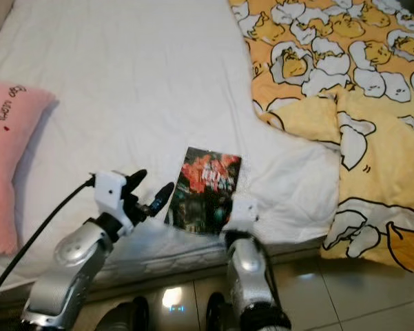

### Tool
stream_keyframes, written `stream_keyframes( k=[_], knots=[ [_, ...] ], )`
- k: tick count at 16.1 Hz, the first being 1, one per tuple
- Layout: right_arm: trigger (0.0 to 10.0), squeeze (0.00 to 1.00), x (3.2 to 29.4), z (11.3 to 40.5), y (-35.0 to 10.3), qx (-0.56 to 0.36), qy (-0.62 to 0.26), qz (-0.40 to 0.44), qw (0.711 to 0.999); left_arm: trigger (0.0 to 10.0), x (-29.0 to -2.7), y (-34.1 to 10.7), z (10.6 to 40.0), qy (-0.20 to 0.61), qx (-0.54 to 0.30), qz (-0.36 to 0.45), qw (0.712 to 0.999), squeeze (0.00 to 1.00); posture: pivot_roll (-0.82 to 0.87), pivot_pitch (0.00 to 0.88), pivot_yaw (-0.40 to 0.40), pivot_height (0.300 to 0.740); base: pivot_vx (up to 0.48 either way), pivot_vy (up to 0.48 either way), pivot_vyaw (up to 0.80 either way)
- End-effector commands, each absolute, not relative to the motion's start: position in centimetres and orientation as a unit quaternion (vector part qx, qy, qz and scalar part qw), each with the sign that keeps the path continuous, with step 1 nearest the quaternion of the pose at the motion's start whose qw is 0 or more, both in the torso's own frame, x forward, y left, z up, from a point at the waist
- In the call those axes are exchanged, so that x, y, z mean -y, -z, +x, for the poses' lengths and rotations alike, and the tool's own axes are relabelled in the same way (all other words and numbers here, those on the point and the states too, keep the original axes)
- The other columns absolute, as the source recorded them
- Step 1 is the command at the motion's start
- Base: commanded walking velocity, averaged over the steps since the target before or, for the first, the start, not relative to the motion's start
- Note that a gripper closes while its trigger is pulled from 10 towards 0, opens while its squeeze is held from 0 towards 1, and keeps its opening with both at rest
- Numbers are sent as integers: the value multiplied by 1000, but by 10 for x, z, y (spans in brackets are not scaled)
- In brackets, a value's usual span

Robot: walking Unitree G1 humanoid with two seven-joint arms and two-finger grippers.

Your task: Clean up the room

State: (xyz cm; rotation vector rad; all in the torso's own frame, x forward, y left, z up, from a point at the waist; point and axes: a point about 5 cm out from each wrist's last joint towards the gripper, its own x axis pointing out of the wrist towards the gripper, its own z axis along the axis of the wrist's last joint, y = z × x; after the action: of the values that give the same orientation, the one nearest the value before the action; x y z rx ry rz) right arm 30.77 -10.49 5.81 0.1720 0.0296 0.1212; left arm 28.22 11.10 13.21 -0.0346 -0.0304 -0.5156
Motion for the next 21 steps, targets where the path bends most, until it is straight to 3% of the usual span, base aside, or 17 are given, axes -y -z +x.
stream_keyframes(
  k=[1, 4, 10, 14, 15, 16, 17, 21],
  knots=[
    [10000, 0, 108, 309, -64, 1, -55, 82, 995, 10000, -107, -127, 281, 256, 8, -16, 966, 0, 279, 262, -63, 740, 0, 0, 0],
    [10000, 0, 108, 314, -66, -7, -52, 87, 995, 10000, -92, -109, 270, 317, -52, -46, 946, 0, 280, 255, -61, 740, 0, 0, 0],
    [10000, 0, 100, 302, -35, -119, -47, 161, 979, 10000, -90, -96, 262, 315, -75, -42, 945, 0, 285, 249, -68, 740, 0, 0, 0],
    [10000, 0, 99, 304, -37, -112, -47, 149, 981, 10000, -92, -93, 264, 297, -81, -62, 949, 0, 279, 247, -67, 740, 0, 0, 0],
    [10000, 0, 101, 312, -66, -32, -54, 96, 993, 10000, -101, -94, 267, 244, -60, -91, 964, 0, 278, 248, -73, 740, 0, 0, 0],
    [10000, 0, 101, 312, -66, -32, -54, 96, 993, 10000, -101, -94, 267, 244, -60, -91, 964, 0, 278, 248, -73, 740, 0, 0, 0],
    [10000, 0, 106, 308, -82, 15, -51, 47, 997, 10000, -107, -90, 271, 213, -53, -77, 972, 1000, 271, 250, -84, 740, 0, 0, 0],
    [10000, 0, 128, 278, -86, 33, -19, -3, 999, 10000, -114, -76, 282, 187, -69, -21, 980, 1000, 228, 247, -103, 740, 0, 0, 0]
  ],
)
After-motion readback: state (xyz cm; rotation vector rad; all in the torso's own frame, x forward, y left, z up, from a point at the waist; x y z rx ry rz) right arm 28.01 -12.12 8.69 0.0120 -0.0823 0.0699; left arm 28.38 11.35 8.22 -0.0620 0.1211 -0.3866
